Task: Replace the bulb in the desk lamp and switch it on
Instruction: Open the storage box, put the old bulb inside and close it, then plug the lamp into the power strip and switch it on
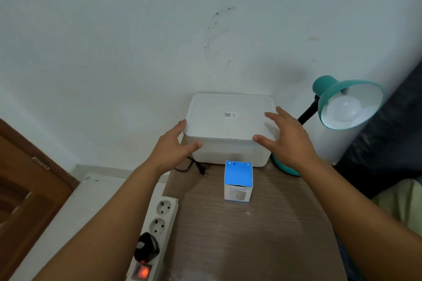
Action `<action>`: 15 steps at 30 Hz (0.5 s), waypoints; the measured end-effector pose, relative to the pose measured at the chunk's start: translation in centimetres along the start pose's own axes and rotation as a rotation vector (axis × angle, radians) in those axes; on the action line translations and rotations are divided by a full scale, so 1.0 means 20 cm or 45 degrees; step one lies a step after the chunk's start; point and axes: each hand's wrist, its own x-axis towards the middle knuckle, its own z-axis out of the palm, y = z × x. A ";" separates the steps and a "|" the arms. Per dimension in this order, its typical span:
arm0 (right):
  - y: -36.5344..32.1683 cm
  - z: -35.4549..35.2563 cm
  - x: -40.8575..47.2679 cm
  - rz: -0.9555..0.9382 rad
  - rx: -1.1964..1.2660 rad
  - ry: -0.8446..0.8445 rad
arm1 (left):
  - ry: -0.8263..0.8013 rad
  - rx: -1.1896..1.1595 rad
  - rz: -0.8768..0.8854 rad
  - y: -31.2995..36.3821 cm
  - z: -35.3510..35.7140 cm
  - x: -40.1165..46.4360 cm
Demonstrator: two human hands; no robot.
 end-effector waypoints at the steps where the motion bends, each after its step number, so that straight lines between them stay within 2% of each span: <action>1: -0.03 0.00 -0.03 -0.039 0.049 0.060 | 0.005 0.003 -0.012 -0.02 -0.01 -0.04; 5: -0.22 0.03 -0.12 -0.190 0.199 0.148 | 0.030 0.085 -0.074 -0.11 -0.04 -0.23; 10: -0.49 0.19 -0.22 -0.214 0.395 -0.119 | -0.010 0.081 -0.172 -0.28 -0.05 -0.44; 15: -0.64 0.50 -0.26 -0.097 0.464 -0.361 | -0.110 -0.059 -0.303 -0.45 -0.10 -0.52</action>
